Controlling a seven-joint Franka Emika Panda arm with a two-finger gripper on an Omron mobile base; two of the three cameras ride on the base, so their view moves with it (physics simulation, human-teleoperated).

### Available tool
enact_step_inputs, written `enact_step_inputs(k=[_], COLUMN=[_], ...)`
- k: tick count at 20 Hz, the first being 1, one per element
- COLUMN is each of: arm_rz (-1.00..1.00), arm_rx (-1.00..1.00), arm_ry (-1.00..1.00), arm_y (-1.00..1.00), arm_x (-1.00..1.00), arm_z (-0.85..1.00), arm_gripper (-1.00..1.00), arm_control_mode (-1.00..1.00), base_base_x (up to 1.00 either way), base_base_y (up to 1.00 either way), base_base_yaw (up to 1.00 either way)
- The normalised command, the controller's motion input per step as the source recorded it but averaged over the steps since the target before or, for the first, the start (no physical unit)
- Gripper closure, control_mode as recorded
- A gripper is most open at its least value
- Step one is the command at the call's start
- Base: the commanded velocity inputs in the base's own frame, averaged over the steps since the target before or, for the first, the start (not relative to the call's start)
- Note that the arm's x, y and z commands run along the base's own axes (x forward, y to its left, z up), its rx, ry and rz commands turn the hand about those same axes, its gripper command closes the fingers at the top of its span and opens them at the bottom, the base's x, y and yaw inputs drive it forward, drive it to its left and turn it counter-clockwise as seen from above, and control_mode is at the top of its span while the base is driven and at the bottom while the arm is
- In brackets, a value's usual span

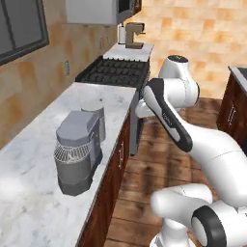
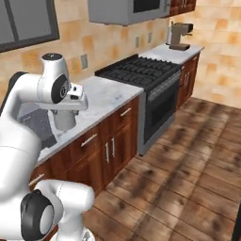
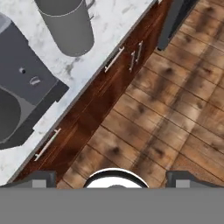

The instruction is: Navigate to the dishwasher.

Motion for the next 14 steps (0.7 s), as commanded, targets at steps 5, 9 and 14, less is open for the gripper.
enact_step_inputs(k=[5,9,14], arm_rz=[0.0,0.0,0.0], arm_rx=[0.0,0.0,0.0], arm_ry=[0.0,0.0,0.0], arm_y=[0.0,0.0,0.0], arm_x=[0.0,0.0,0.0], arm_z=[0.0,0.0,0.0], arm_gripper=[-1.0,-1.0,-1.0], arm_control_mode=[1.0,1.0,1.0], base_base_x=[0.06,0.15,0.16], base_base_y=[-0.23,-0.13,-0.15], base_base_yaw=[-0.89,-0.85,-0.82])
